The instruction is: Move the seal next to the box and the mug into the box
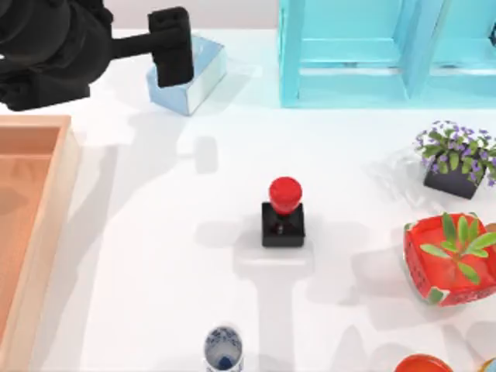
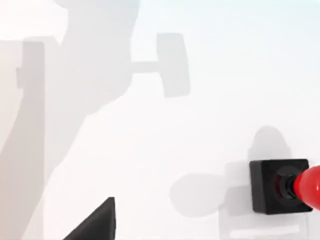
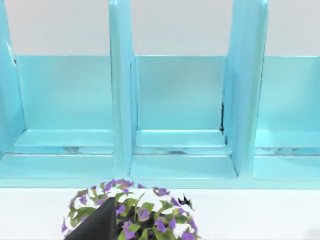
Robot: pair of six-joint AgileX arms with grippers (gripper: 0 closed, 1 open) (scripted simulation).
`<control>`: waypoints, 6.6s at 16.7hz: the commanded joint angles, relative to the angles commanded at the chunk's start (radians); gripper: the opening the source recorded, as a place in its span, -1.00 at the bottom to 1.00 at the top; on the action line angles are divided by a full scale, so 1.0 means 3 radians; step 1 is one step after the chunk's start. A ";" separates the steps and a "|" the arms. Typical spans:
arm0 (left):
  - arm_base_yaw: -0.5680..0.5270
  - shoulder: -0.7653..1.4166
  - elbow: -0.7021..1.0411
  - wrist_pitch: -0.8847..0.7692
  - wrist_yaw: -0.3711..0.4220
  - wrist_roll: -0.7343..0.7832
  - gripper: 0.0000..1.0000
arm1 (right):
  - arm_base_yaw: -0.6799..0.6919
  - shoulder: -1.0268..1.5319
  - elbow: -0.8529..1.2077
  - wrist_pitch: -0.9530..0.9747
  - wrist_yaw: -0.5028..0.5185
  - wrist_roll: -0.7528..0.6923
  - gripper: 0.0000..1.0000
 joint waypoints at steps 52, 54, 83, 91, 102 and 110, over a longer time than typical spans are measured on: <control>-0.1007 0.3040 0.1926 -0.0879 0.0026 -0.0898 -1.00 | 0.0000 0.0000 0.0000 0.0000 0.0000 0.0000 1.00; -0.1007 0.3040 0.1926 -0.0879 0.0026 -0.0898 -1.00 | 0.0000 0.0000 0.0000 0.0000 0.0000 0.0000 1.00; -0.0086 0.0706 0.0079 -0.1412 -0.0001 -0.0068 -1.00 | 0.0000 0.0000 0.0000 0.0000 0.0000 0.0000 1.00; -0.0014 0.0331 -0.0309 -0.1379 -0.0011 0.0090 -1.00 | 0.0000 0.0000 0.0000 0.0000 0.0000 0.0000 1.00; 0.0021 0.0397 -0.1096 -0.0509 -0.0008 0.0109 -1.00 | 0.0000 0.0000 0.0000 0.0000 0.0000 0.0000 1.00; 0.0021 0.0397 -0.1096 -0.0509 -0.0008 0.0109 -0.25 | 0.0000 0.0000 0.0000 0.0000 0.0000 0.0000 1.00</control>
